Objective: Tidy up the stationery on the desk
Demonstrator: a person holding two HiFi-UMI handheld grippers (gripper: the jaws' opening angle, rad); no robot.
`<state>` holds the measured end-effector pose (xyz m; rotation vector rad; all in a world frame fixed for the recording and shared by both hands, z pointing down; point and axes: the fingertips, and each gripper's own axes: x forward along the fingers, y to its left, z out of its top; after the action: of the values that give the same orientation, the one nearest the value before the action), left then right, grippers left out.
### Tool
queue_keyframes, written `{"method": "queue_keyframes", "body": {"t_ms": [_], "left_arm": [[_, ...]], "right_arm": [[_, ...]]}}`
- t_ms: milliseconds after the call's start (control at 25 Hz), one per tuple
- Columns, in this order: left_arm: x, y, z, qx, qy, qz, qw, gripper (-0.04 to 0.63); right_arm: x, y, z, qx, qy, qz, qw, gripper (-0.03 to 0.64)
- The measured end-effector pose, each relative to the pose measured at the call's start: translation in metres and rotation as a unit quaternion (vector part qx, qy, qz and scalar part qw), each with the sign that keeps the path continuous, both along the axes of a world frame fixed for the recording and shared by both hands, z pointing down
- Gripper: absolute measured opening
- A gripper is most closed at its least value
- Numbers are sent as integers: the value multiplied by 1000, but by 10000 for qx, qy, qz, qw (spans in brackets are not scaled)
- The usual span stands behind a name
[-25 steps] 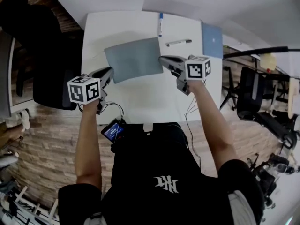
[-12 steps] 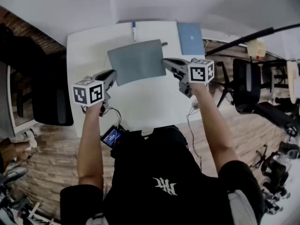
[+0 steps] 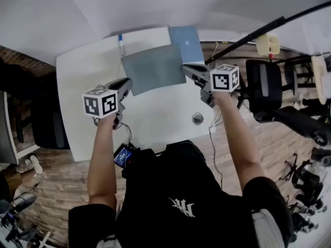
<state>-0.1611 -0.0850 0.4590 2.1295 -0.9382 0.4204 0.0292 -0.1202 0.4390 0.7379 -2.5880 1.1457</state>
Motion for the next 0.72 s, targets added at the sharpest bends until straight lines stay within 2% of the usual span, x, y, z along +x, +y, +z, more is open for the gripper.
{"method": "queue_keyframes", "body": {"t_ms": [400, 720], "left_arm": [[90, -27, 6, -74, 91, 97, 9999, 23], [133, -56, 23, -295, 126, -89, 9994, 25]], "right_arm": [[88, -29, -4, 125, 140, 12, 9998, 43], [126, -72, 8, 49, 331, -364, 9988, 43]]}}
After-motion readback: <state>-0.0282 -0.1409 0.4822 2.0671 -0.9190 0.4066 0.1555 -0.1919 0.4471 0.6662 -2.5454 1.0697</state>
